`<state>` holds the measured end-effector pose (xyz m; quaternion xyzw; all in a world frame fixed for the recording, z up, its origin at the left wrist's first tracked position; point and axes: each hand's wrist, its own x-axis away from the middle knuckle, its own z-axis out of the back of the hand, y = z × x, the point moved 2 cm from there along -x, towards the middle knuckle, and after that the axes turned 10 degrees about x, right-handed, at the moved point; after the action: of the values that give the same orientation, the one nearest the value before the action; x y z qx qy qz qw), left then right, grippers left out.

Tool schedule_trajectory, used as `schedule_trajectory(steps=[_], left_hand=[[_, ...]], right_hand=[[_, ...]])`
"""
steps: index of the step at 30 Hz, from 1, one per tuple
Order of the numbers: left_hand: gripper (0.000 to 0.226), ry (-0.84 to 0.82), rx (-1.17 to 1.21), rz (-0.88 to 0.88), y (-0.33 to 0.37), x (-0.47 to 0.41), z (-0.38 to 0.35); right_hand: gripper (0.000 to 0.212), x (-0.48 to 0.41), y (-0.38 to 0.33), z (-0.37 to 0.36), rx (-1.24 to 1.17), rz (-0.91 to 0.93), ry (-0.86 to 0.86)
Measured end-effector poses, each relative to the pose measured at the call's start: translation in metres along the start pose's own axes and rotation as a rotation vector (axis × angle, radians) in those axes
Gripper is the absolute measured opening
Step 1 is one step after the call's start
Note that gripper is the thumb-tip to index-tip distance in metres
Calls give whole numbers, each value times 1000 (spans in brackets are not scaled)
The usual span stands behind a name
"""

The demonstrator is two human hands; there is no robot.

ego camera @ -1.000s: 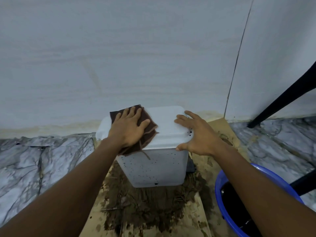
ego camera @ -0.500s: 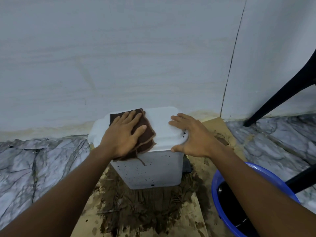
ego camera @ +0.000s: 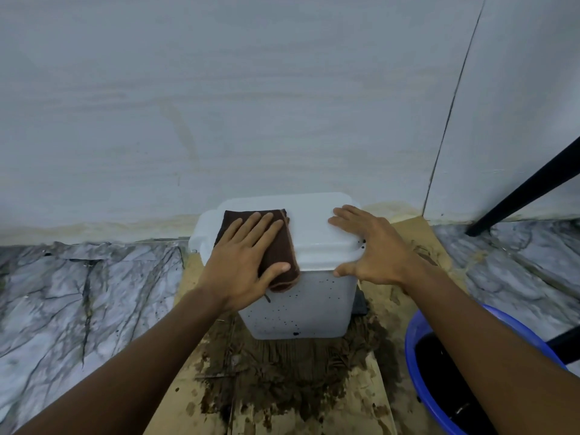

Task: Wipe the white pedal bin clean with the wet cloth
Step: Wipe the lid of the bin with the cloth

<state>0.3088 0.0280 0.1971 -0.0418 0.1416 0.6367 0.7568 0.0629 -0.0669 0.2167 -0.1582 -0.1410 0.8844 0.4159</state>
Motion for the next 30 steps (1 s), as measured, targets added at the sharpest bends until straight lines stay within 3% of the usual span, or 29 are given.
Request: schedule_trajectory(steps=[8, 13, 18, 22, 30], left_hand=[[79, -15, -65, -61, 52, -29, -17], [76, 8, -60, -104, 2, -4, -5], [80, 66, 0, 39, -46, 28, 4], [79, 126, -13, 46, -9, 10, -5], [78, 84, -17, -85, 62, -33, -25]], right_hand=[[103, -4, 6, -3, 19, 6, 8], [102, -6, 12, -5, -43, 5, 21], [101, -5, 13, -5, -118, 2, -1], [103, -6, 17, -3, -145, -32, -25], [106, -6, 16, -3, -78, 10, -11]])
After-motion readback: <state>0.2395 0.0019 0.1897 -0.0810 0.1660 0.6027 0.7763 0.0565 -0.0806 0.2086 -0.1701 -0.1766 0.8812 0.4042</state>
